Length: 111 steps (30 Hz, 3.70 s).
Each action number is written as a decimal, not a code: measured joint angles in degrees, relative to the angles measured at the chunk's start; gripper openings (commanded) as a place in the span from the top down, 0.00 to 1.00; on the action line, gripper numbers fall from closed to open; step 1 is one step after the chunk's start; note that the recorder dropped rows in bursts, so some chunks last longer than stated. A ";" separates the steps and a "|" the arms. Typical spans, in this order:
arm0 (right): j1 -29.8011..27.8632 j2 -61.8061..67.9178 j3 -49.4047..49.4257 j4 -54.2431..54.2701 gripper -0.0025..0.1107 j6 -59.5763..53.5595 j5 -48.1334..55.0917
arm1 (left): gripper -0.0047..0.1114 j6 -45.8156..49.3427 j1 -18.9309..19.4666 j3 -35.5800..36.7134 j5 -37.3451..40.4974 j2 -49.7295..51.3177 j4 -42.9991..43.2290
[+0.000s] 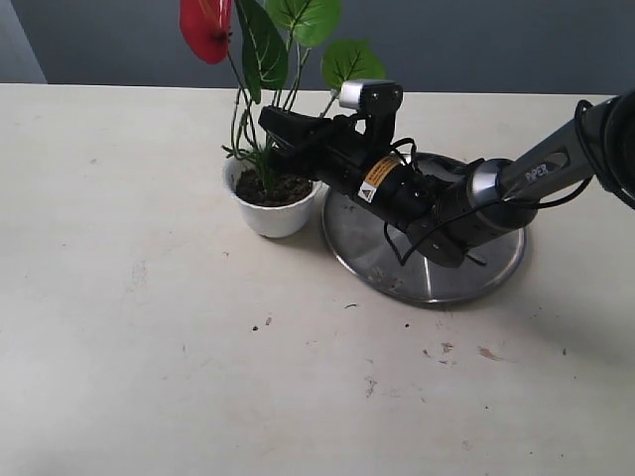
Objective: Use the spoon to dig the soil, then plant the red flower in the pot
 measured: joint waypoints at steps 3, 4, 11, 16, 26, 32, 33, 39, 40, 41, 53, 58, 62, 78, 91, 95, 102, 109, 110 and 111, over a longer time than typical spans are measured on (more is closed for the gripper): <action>0.00 0.00 0.00 0.00 0.98 0.49 0.04 | 0.96 0.00 0.00 0.00 0.00 0.00 0.00; 0.00 0.00 0.00 0.00 0.98 0.61 0.13 | 0.96 0.00 0.00 0.00 0.00 0.00 0.00; 0.00 0.00 0.00 -0.22 0.98 1.96 0.32 | 0.96 0.00 0.00 0.00 0.00 0.00 0.00; 0.00 -0.21 -0.25 -0.22 0.98 2.34 2.05 | 0.96 0.00 0.00 0.00 0.00 0.00 0.00; 0.00 -0.72 -0.37 -0.70 0.98 3.44 4.20 | 0.96 0.00 0.00 0.00 0.00 0.00 0.00; 0.00 -0.72 -0.37 -0.82 0.98 4.68 4.48 | 0.96 0.00 0.00 0.00 0.00 0.00 0.00; 0.00 -0.72 -0.37 -0.92 0.98 4.89 4.66 | 0.96 0.00 0.00 0.00 0.00 0.00 0.00; 0.00 -0.99 -0.69 -1.81 0.98 6.02 6.42 | 0.96 0.00 0.00 0.00 0.00 0.00 0.00; 0.00 -1.05 -0.69 -1.81 0.98 6.15 6.77 | 0.96 0.00 0.00 0.00 0.00 0.00 0.00; 0.00 -1.42 -0.79 -1.92 0.98 6.25 7.89 | 0.96 0.00 0.00 0.00 0.00 0.00 0.00; 0.00 -1.36 -0.87 -2.61 0.98 8.64 9.08 | 0.96 0.00 0.00 0.00 0.00 0.00 0.00; 0.00 -1.36 -0.87 -2.61 0.98 9.47 9.21 | 0.96 0.00 0.00 0.00 0.00 0.00 0.00; 0.00 -1.36 -0.87 -2.61 0.98 10.65 9.33 | 0.96 0.00 0.00 0.00 0.00 0.00 0.00; 0.00 -1.36 -0.87 -2.41 0.98 12.04 9.33 | 0.96 0.00 0.00 0.00 0.00 0.00 0.00; 0.00 -0.72 -0.54 -3.99 0.76 13.27 10.82 | 0.96 0.00 0.00 0.00 0.00 0.00 0.00; 0.00 -0.49 -0.39 -4.20 0.76 13.88 10.82 | 0.96 0.00 0.00 0.00 0.00 0.00 0.00; 0.00 -0.49 -0.39 -4.62 0.76 14.13 10.08 | 0.96 0.00 0.00 0.00 0.00 0.00 0.00; 0.00 -2.12 -0.03 -7.12 0.76 14.13 11.97 | 0.96 0.00 0.00 0.00 0.00 0.00 0.00; 0.00 -2.30 -0.03 -7.36 0.76 14.13 12.19 | 0.96 0.00 0.00 0.00 0.00 0.00 0.00; 0.00 -2.57 -0.03 -7.49 0.76 14.13 12.49 | 0.96 0.00 0.00 0.00 0.00 0.00 0.00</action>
